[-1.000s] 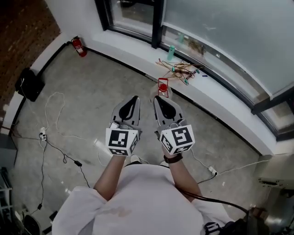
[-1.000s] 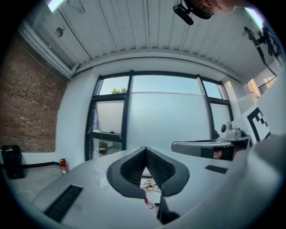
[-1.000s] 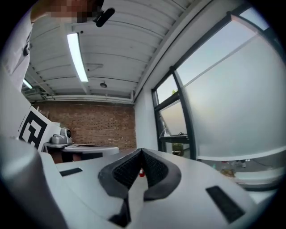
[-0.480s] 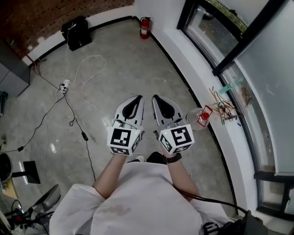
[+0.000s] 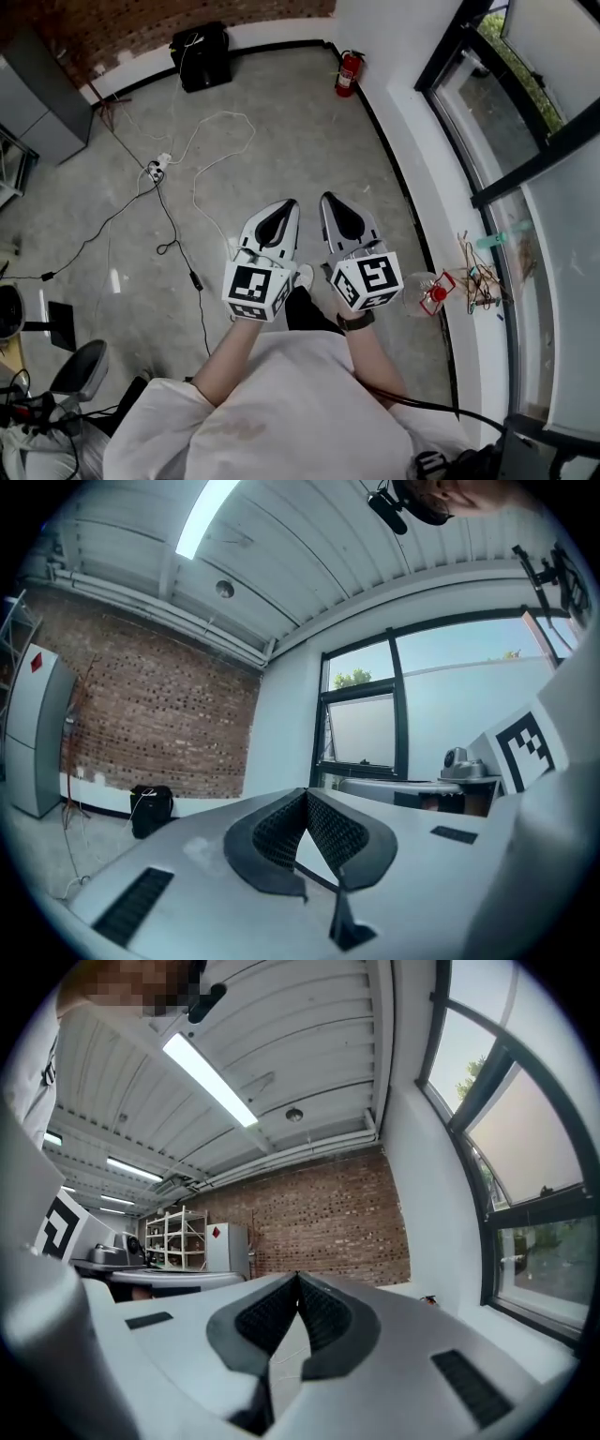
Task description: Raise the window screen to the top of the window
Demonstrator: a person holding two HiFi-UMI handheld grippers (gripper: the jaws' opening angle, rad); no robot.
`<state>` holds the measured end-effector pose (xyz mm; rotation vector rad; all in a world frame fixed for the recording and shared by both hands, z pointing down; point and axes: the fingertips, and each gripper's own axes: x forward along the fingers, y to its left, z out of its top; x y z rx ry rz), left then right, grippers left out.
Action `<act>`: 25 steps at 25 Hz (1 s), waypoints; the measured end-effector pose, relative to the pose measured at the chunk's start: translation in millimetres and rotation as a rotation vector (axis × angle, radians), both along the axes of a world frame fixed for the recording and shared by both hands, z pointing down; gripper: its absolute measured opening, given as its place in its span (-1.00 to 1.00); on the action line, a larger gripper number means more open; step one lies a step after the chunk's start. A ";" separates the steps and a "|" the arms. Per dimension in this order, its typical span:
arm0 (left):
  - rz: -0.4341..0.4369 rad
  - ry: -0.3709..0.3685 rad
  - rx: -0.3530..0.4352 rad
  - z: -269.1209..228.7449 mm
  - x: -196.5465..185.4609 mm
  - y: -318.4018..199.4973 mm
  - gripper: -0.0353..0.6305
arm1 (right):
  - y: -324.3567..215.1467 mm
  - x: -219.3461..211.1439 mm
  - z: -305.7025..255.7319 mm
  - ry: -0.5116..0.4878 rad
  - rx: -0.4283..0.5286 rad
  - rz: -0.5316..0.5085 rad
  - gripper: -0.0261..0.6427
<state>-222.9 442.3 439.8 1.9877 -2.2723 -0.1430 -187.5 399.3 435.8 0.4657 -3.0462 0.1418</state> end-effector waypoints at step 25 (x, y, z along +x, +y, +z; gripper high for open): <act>0.222 -0.030 -0.037 23.8 -97.6 -347.8 -0.89 | -346.4 -76.9 31.7 -0.048 -0.091 0.278 -0.92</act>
